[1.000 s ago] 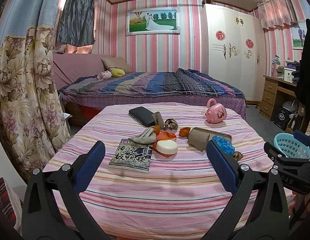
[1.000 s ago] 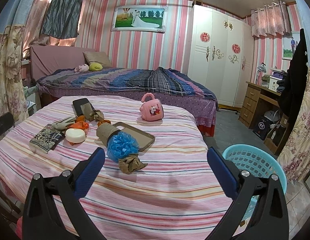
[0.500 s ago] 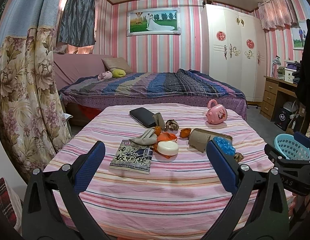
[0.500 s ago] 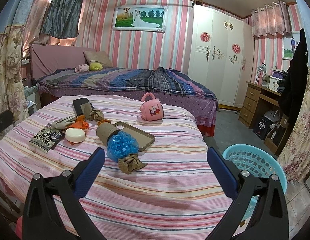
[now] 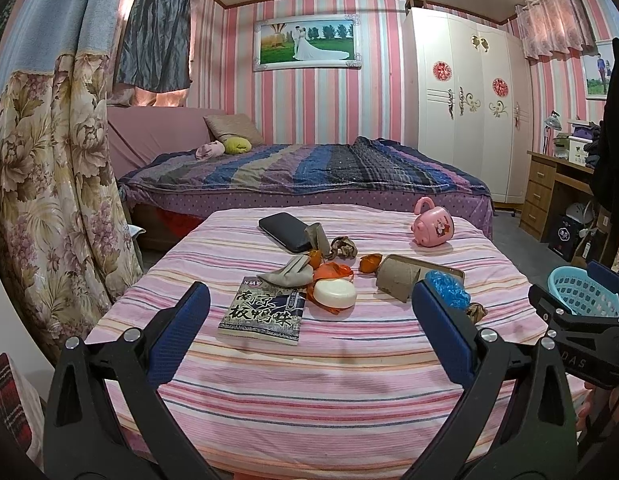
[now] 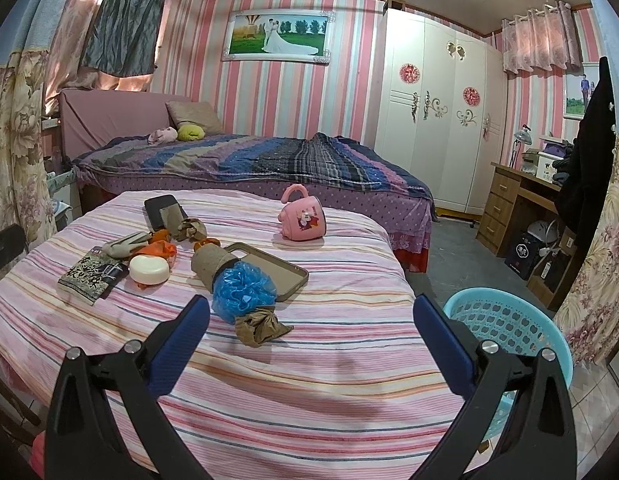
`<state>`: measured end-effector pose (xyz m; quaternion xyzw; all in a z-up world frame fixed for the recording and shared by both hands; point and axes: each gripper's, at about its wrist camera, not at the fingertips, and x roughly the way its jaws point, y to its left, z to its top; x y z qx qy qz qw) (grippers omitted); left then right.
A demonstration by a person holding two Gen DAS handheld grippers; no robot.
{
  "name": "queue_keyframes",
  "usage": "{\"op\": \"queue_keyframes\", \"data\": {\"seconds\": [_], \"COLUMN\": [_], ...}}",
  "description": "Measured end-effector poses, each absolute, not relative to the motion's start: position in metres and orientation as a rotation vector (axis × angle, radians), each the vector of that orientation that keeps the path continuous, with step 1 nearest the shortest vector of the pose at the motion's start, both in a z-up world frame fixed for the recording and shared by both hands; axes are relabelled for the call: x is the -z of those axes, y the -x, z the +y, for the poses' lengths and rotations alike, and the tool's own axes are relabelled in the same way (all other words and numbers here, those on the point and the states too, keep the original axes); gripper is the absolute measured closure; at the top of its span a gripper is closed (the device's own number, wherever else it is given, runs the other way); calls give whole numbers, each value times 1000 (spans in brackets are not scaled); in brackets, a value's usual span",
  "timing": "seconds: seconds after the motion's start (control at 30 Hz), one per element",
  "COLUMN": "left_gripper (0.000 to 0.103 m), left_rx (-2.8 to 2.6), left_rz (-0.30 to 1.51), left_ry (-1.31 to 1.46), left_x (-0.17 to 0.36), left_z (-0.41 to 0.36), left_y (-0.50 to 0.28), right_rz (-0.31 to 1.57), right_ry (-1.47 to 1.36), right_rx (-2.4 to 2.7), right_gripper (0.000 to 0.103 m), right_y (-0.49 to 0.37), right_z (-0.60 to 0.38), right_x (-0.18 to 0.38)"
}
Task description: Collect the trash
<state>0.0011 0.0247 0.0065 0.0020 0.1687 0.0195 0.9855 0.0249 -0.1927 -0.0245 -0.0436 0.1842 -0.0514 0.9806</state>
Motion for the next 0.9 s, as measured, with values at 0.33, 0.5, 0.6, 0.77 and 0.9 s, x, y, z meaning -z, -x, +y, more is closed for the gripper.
{"op": "queue_keyframes", "data": {"seconds": [0.33,0.5,0.6,0.77,0.9], "left_gripper": [5,5,5,5,5], "left_rx": [-42,-42,-41,-41,-37], "left_rz": [339,341,340,339,338], "left_ry": [-6,-3,-3,-7,-15], "left_x": [-6,-6,-6,-5,-7], "left_z": [26,26,26,25,23], "left_y": [-2,-2,-2,-2,-4], "right_rz": [371,371,371,372,376], "right_ry": [88,87,88,88,82], "right_rx": [103,103,103,103,107], "right_gripper": [4,4,4,4,4], "right_y": [-25,-25,-25,-25,-24], "right_z": [-193,-193,-193,-193,-196], "right_x": [25,25,25,25,25]}}
